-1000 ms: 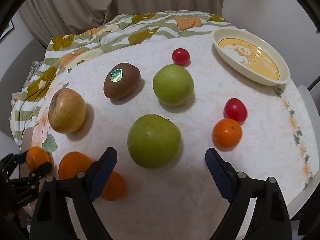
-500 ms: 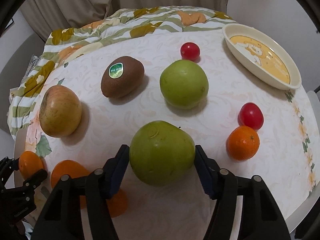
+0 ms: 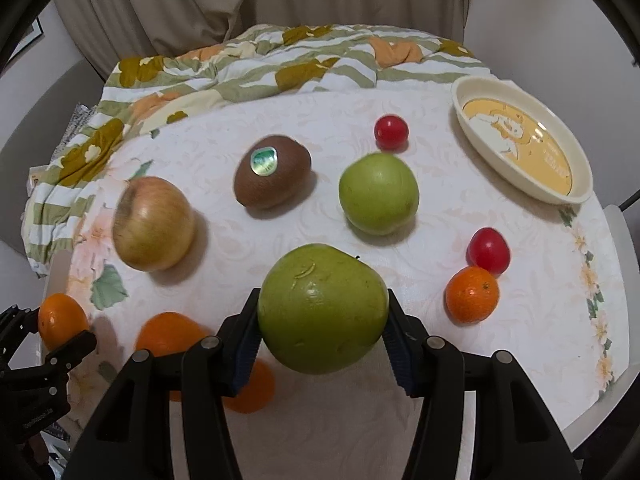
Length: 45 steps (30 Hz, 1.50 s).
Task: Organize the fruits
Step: 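Grasp the large orange with the left tool while the right tool grasps a green apple, then carry the orange into the cream bowl and open the left tool while the right tool carries the green apple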
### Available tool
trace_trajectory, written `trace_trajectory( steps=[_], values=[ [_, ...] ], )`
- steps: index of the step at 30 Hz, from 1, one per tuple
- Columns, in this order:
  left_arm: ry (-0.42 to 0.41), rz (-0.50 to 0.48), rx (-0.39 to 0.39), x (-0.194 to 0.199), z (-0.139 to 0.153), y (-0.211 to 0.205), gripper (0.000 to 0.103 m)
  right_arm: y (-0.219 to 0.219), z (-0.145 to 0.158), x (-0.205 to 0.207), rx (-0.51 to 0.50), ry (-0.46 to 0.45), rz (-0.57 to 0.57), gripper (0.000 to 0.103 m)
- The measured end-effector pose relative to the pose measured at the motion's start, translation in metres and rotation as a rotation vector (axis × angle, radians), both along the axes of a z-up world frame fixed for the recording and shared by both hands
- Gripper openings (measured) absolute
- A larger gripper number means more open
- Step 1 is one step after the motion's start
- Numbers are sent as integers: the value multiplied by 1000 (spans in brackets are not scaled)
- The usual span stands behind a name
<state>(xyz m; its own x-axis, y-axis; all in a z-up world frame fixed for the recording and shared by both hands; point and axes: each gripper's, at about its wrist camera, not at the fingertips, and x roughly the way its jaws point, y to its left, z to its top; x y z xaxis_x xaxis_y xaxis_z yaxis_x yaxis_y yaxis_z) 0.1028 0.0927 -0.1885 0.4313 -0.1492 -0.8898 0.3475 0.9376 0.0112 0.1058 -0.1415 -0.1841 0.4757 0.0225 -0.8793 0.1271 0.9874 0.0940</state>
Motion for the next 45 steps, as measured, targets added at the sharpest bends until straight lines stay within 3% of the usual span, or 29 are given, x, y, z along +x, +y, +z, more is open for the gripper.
trace_trajectory(
  steps=[11,21,25,33,45],
  values=[
    [-122,-7,-47,6,68,-18,67,-11,63,-10,4,-102,10,52],
    [-227,37,-60,27,116,-91,67,-90,104,5,5,-178,48,52],
    [-226,80,-114,39,127,-134,67,-132,107,18,13,-179,92,52],
    [-223,100,-172,71,128,-233,67,-206,103,54,24,-162,168,52],
    [-123,-40,-181,134,82,-352,67,-281,84,95,5,-149,147,52]
  ],
)
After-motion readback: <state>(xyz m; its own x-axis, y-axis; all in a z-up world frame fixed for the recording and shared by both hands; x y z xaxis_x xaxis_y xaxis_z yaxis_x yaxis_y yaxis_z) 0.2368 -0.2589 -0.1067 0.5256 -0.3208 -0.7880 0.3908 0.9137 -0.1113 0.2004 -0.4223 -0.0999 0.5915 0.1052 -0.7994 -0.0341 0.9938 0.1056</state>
